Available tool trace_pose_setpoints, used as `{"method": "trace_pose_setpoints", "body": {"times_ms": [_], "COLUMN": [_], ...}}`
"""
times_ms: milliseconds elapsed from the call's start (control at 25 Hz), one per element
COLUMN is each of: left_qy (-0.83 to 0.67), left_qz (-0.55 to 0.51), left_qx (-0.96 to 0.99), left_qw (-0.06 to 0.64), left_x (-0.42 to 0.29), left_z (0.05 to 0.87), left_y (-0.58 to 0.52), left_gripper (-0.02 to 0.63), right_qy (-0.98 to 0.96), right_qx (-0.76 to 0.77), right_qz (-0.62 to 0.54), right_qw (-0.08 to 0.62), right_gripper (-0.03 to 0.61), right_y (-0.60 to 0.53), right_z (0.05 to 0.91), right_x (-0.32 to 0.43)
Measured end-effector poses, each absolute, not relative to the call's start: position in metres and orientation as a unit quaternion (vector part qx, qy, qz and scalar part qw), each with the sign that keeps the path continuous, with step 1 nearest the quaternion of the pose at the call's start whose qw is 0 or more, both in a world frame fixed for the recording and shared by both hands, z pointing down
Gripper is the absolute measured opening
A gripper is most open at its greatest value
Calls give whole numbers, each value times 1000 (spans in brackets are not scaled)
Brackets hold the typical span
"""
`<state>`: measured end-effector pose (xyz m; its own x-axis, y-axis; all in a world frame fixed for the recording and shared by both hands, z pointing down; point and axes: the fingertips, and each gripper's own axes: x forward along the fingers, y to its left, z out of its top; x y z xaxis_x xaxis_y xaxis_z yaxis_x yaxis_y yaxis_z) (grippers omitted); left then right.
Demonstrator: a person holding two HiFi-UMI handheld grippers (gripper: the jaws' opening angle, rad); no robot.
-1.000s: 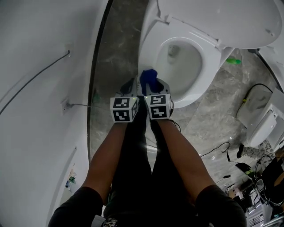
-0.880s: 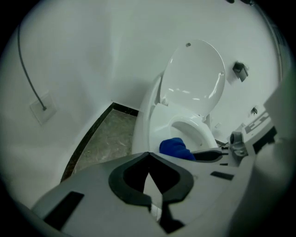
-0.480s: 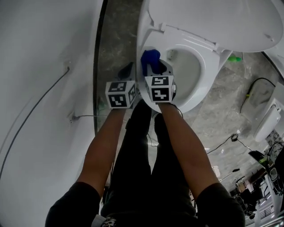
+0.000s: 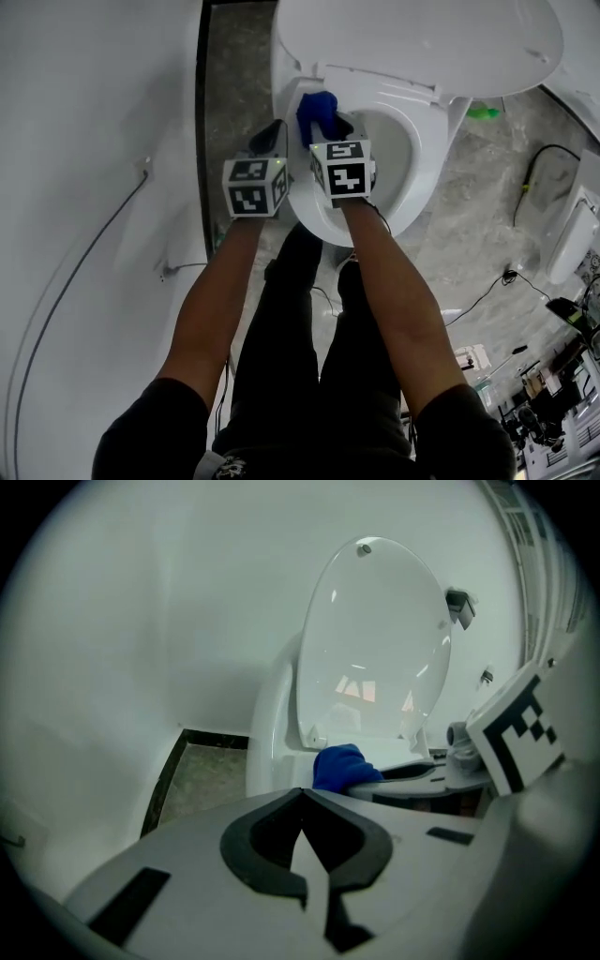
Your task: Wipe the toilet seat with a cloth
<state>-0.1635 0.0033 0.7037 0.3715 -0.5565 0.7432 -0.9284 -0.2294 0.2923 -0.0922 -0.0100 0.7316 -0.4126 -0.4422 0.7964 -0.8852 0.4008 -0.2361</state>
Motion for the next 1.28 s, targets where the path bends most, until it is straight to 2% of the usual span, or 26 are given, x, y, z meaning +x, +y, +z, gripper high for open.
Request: {"method": "trace_pose_setpoints", "body": {"times_ms": [200,360,560,880,1080,1280], "left_qy": [-518,-546,-573,-574,-568,-573], "left_qz": [230,191,99,111,114,107], "left_qx": [738,750,750,778,789,797], "left_qw": [367,321,315,228,204,158], "left_x": [-157,-145,-97,-8,15,34], "left_z": [663,572,461,321,277,236], "left_y": [25,52,116,221,287,316], "left_gripper": [9,9,9,9,9,9], "right_qy": [-815,-828,-863,-859,-853,-865], "right_qx": [445,473,449,467,494,488], "right_qz": [281,243,172,152,101,58], "right_qw": [244,180,152,145,135,100], "right_gripper": [98,98,98,98,97,97], "right_y": [3,35,106,225,294,315], "right_z": [649,569,451,332,269,212], "right_x": [-74,-50,-17,79,123,138]}}
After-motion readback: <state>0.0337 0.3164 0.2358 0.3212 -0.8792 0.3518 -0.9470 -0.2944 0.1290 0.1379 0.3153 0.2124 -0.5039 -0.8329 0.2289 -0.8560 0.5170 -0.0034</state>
